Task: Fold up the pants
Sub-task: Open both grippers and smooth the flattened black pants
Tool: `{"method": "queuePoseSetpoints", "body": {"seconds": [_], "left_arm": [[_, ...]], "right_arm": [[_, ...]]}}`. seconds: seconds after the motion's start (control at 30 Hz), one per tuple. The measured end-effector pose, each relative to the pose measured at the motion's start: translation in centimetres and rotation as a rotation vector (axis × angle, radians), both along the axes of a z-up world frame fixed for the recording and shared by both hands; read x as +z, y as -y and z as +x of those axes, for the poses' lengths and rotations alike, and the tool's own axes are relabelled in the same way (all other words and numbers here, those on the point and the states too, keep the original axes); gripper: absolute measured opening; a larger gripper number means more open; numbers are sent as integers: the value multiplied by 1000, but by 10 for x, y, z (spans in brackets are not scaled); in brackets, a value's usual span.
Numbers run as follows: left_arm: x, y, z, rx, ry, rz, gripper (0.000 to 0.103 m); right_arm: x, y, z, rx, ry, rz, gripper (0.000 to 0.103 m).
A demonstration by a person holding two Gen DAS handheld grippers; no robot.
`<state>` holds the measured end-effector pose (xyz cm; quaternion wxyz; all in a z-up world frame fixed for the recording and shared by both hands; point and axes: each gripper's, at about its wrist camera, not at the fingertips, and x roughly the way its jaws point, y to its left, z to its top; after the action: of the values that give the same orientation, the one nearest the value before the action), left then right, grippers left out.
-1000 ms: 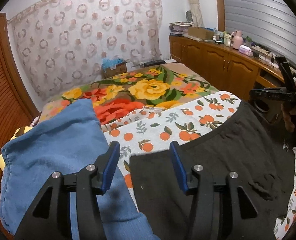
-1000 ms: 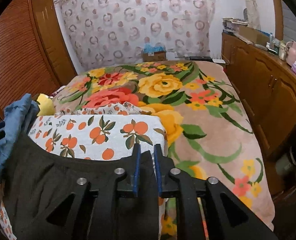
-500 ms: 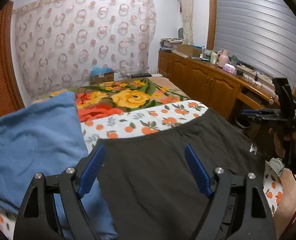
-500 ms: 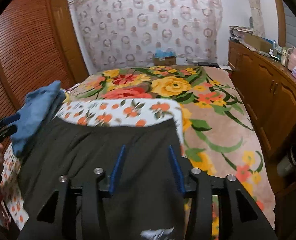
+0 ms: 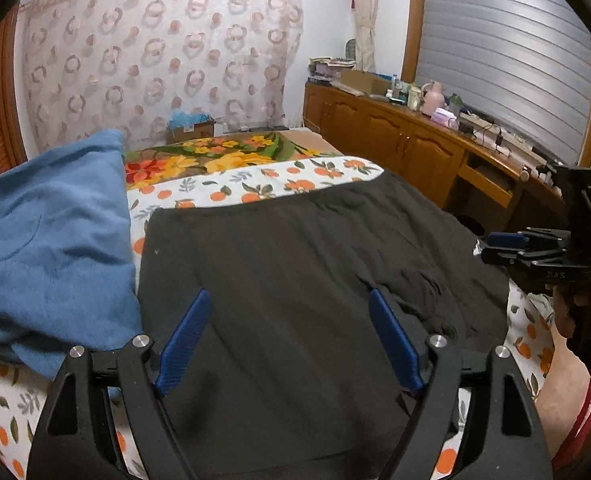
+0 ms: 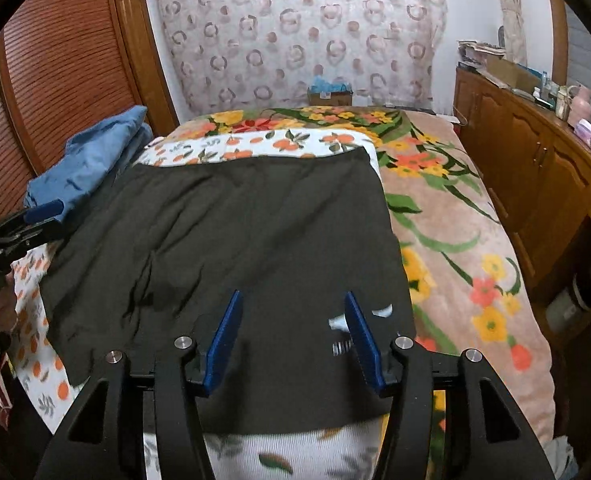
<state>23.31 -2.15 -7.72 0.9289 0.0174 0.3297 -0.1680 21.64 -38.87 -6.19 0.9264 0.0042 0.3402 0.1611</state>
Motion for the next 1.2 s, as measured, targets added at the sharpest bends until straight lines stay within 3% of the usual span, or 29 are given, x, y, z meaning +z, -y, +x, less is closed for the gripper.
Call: {"method": "queuePoseSetpoints", "body": {"seconds": [0.13, 0.33, 0.5, 0.77, 1.2], "left_arm": [[-4, 7, -10, -2, 6, 22, 82], [-7, 21, -15, -12, 1, 30, 82], [-9, 30, -15, -31, -23, 19, 82], [-16, 42, -14, -55, -47, 46, 82], [-26, 43, -10, -50, -88, 64, 82]], "right_arm": [[-2, 0, -11, 5, -14, -5, 55], [1, -8, -26, 23, 57, -47, 55], [-6, -2, -27, 12, 26, -48, 55], [-9, 31, -17, -78, -8, 40, 55], [-30, 52, -4, -123, -94, 220, 55]]}}
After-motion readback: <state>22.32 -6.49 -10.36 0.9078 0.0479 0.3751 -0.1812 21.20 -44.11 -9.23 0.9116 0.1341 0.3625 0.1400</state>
